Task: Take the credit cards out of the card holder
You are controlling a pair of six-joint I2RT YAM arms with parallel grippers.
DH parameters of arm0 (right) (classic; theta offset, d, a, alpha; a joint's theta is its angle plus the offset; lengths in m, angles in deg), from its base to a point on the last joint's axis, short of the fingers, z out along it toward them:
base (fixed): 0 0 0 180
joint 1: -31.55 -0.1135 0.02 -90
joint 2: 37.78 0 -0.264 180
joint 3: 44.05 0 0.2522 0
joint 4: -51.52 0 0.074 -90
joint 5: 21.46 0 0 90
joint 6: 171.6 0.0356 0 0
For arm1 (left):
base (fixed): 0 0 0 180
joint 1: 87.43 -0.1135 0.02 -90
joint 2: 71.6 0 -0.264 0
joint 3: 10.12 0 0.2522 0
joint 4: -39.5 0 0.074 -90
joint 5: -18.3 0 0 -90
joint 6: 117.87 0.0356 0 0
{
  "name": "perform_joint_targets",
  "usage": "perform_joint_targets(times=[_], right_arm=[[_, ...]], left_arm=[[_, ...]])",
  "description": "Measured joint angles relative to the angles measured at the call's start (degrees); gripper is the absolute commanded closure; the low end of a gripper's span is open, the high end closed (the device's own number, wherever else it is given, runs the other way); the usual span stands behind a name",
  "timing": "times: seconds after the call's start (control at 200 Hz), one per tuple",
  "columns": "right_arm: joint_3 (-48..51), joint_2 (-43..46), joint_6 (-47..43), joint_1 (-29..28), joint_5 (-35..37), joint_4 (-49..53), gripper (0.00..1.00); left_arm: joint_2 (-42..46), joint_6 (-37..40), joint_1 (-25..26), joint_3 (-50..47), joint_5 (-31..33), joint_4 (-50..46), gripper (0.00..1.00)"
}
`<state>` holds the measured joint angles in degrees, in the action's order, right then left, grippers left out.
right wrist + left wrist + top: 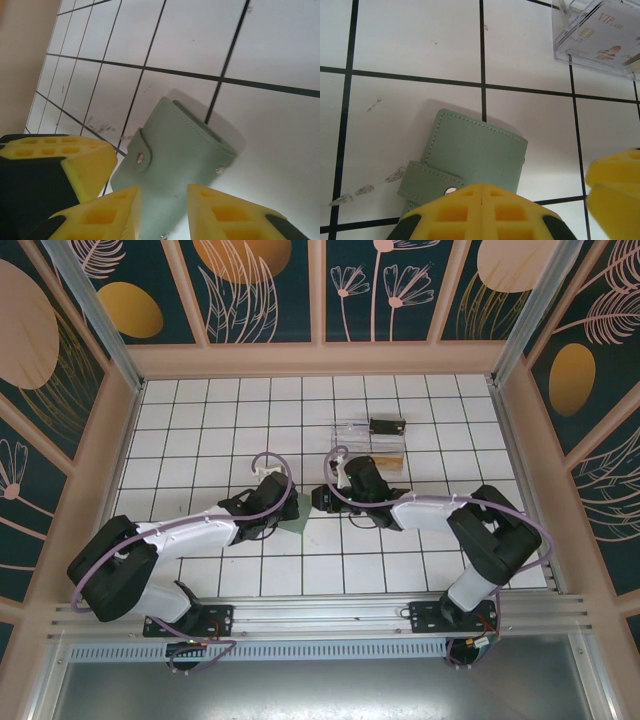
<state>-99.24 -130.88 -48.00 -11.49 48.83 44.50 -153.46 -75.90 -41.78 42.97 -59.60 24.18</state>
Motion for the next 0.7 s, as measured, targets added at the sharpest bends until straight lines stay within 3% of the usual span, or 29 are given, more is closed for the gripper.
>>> perform_joint_targets(times=[0.075,0.21,0.365,0.701], right_arm=[[-0.33,-0.04,-0.02,-0.15,0.17,0.0,0.66],[-0.15,1.42,-0.22,-0.15,1.62,0.81,0.63],[1.03,6.71,-0.57,-0.13,4.11,1.29,0.57],[5.81,17.62,-1.86,2.84,8.37,3.72,0.44]], left_arm=[[-0.15,2.1,0.0,0.55,0.68,-1.27,0.63],[-0.35,7.3,0.0,2.8,2.82,-5.44,0.61],[-0.66,13.84,0.98,5.6,5.64,-10.19,0.53],[-9.57,21.81,4.59,10.47,12.52,-18.1,0.63]])
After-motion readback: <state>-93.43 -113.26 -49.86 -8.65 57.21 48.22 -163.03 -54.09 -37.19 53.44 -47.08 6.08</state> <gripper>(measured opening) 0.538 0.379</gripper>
